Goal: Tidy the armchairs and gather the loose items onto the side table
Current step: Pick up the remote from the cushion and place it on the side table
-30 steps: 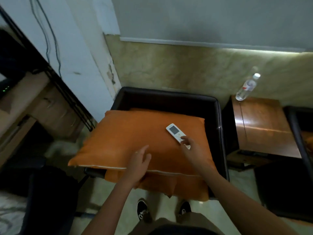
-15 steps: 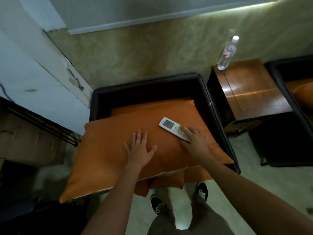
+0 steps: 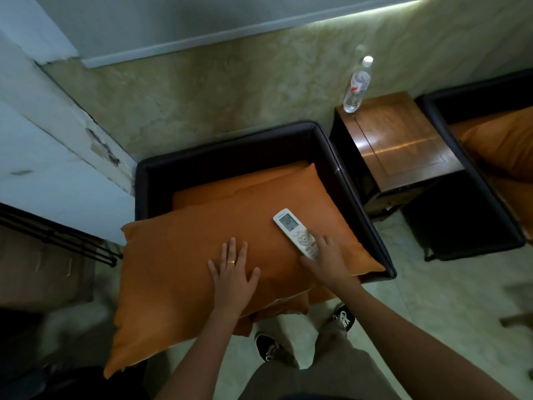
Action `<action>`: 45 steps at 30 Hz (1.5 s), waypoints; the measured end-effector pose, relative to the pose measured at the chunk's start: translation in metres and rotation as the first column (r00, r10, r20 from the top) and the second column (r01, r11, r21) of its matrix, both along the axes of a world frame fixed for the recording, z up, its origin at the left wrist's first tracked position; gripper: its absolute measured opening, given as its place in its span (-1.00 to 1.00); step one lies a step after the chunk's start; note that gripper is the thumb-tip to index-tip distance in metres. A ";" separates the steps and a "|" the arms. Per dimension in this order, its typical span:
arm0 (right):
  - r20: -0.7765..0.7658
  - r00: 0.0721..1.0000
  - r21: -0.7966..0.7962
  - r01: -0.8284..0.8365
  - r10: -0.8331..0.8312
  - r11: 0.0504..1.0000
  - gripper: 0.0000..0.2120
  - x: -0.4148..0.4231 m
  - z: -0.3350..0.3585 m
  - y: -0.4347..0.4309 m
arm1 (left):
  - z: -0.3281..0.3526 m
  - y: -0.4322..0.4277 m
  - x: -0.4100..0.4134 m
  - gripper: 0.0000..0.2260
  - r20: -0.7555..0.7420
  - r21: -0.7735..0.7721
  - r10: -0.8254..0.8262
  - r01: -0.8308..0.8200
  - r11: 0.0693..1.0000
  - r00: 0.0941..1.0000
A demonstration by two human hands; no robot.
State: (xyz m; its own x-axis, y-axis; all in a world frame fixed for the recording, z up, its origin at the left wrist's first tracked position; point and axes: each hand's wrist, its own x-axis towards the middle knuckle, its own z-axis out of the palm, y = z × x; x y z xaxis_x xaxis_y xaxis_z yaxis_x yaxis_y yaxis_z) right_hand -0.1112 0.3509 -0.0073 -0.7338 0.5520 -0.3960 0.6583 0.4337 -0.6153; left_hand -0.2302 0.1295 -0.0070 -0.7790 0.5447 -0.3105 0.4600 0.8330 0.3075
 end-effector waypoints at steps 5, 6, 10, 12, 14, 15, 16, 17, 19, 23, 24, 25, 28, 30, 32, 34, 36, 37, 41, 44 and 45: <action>0.049 0.999 -0.146 0.031 -0.024 0.989 -0.17 0.015 0.001 -0.008 | 0.006 -0.008 -0.003 -0.46 0.006 0.048 -0.024 0.024 0.999 1.000; 0.061 0.998 -0.165 0.031 -0.022 0.986 -0.17 0.020 0.003 -0.009 | 0.007 -0.008 -0.003 -0.48 0.009 0.076 -0.019 0.018 0.997 1.000; 0.042 0.999 -0.196 0.003 0.005 0.981 -0.21 0.050 0.007 -0.015 | 0.007 -0.012 0.020 -0.53 0.069 0.270 0.017 -0.035 0.962 0.997; 0.008 1.000 -0.220 0.029 -0.028 0.975 -0.23 0.075 0.010 -0.019 | 0.000 -0.017 0.043 -0.53 0.098 0.326 -0.001 -0.031 0.945 0.995; 0.012 0.998 -0.266 0.059 -0.058 0.962 -0.22 0.104 0.008 -0.021 | -0.011 -0.021 0.069 -0.55 0.153 0.349 -0.064 0.006 0.937 0.986; 0.028 0.998 -0.285 0.067 -0.062 0.956 -0.22 0.119 0.006 -0.022 | -0.017 -0.023 0.082 -0.57 0.193 0.346 -0.107 0.034 0.937 0.975; 0.052 0.997 -0.303 0.076 -0.064 0.950 -0.23 0.134 0.005 -0.022 | -0.024 -0.024 0.094 -0.60 0.240 0.331 -0.152 0.066 0.941 0.959; 0.076 0.994 -0.328 0.097 -0.077 0.940 -0.24 0.149 0.003 -0.022 | -0.030 -0.025 0.106 -0.63 0.285 0.307 -0.195 0.103 0.946 0.939; 0.113 0.989 -0.347 0.127 -0.093 0.929 -0.27 0.180 0.001 -0.020 | -0.041 -0.025 0.128 -0.65 0.358 0.249 -0.254 0.170 0.953 0.899; 0.182 0.979 -0.341 0.151 -0.093 0.928 -0.28 0.241 -0.007 -0.005 | -0.053 -0.014 0.169 -0.66 0.464 0.142 -0.194 0.143 0.979 0.864; 0.195 0.975 -0.342 0.170 -0.107 0.924 -0.28 0.257 -0.011 0.000 | -0.055 -0.008 0.180 -0.66 0.489 0.102 -0.170 0.138 0.985 0.855; 0.199 0.973 -0.342 0.179 -0.115 0.923 -0.28 0.274 -0.014 0.006 | -0.056 -0.002 0.190 -0.67 0.519 0.054 -0.148 0.141 0.989 0.842; 0.198 0.971 -0.335 0.193 -0.132 0.922 -0.28 0.329 -0.021 0.027 | -0.060 0.022 0.222 -0.69 0.566 -0.040 -0.110 0.160 0.986 0.817; 0.203 0.968 -0.338 0.213 -0.150 0.917 -0.29 0.371 -0.024 0.045 | -0.058 0.043 0.247 -0.70 0.557 -0.084 -0.085 0.158 0.984 0.826; 0.213 0.961 -0.345 0.245 -0.179 0.906 -0.30 0.414 -0.026 0.064 | -0.048 0.070 0.277 -0.72 0.559 -0.086 -0.068 0.139 0.987 0.827; 0.221 0.950 -0.356 0.291 -0.223 0.888 -0.30 0.454 -0.029 0.083 | -0.039 0.102 0.306 -0.72 0.574 -0.073 -0.070 0.136 0.988 0.816; 0.219 0.937 -0.361 0.336 -0.271 0.870 -0.32 0.491 -0.033 0.100 | -0.036 0.133 0.332 -0.68 0.589 -0.051 -0.082 0.139 0.989 0.804; 0.228 0.926 -0.364 0.367 -0.301 0.856 -0.32 0.507 -0.034 0.108 | -0.035 0.149 0.344 -0.68 0.599 -0.038 -0.084 0.134 0.990 0.797; 0.288 0.856 -0.343 0.510 -0.429 0.789 -0.34 0.563 -0.035 0.129 | -0.025 0.211 0.386 -0.68 0.576 0.002 -0.175 0.213 0.977 0.799; 0.323 0.794 -0.353 0.606 -0.515 0.713 -0.35 0.592 -0.034 0.139 | -0.022 0.252 0.401 -0.69 0.588 0.012 -0.236 0.283 0.959 0.774; 0.343 0.773 -0.357 0.633 -0.534 0.687 -0.34 0.599 -0.034 0.141 | -0.023 0.263 0.403 -0.69 0.585 0.007 -0.243 0.295 0.955 0.773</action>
State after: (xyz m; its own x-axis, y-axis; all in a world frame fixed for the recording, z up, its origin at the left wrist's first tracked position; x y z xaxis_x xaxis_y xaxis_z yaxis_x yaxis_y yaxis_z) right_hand 0.4882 0.4919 -0.0416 -0.1999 0.5759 -0.7927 0.8106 -0.3573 -0.4640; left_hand 0.1733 0.3923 -0.0302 -0.2673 0.6580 -0.7040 0.4293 0.7354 0.5243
